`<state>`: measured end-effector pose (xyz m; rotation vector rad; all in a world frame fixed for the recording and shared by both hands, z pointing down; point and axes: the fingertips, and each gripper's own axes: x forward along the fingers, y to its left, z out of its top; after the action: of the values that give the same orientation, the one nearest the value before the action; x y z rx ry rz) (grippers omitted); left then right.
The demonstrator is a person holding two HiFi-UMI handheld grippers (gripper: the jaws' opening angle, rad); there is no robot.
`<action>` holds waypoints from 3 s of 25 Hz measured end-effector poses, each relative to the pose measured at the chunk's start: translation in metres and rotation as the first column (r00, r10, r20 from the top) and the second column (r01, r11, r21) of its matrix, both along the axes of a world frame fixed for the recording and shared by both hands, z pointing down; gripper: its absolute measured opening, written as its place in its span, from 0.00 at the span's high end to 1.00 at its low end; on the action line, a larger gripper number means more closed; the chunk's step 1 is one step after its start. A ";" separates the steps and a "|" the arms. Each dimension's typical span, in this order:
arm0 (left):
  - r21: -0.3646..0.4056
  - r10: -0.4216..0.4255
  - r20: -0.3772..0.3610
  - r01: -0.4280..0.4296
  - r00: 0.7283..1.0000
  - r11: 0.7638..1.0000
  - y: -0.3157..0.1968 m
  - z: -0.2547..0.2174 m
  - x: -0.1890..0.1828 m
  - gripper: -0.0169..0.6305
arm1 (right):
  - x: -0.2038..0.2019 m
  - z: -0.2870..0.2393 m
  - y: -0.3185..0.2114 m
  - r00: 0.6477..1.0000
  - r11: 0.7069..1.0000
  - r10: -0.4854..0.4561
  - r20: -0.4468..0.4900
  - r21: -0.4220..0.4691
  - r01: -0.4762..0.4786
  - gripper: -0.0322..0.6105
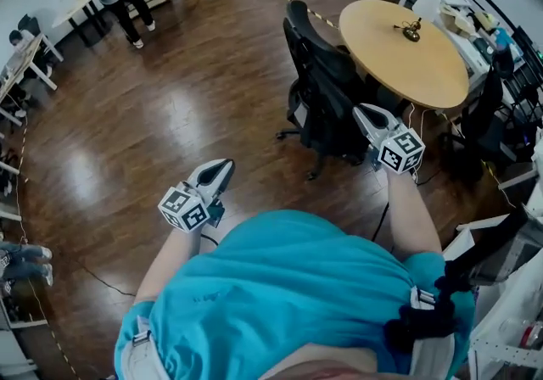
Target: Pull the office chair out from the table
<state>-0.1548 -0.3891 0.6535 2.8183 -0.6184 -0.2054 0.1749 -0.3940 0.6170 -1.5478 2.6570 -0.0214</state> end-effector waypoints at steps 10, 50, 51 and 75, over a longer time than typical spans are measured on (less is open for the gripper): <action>0.044 0.056 0.035 -0.057 0.998 0.997 -0.131 -0.083 0.063 0.81 | 0.033 -0.068 -0.156 0.975 0.999 0.049 -0.215 0.014 -0.047 0.58; -0.018 -0.375 -0.055 0.374 0.926 0.927 -0.155 -0.055 0.000 0.81 | -0.096 -0.003 -0.284 0.941 0.985 -0.173 -0.290 -0.042 0.168 0.84; -0.019 -0.386 -0.058 0.385 0.921 0.923 -0.153 -0.052 -0.006 0.81 | -0.106 -0.001 -0.285 0.940 0.984 -0.176 -0.292 -0.044 0.171 0.84; -0.050 -0.625 -0.107 0.623 0.773 0.780 -0.056 -0.024 -0.202 0.81 | -0.314 0.000 -0.286 0.902 0.962 -0.266 -0.340 -0.035 0.270 0.84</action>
<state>-0.3567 -0.4449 0.6291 2.4522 -1.5068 -0.4798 -0.1394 -0.6800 0.6173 -1.2664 3.1135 0.2765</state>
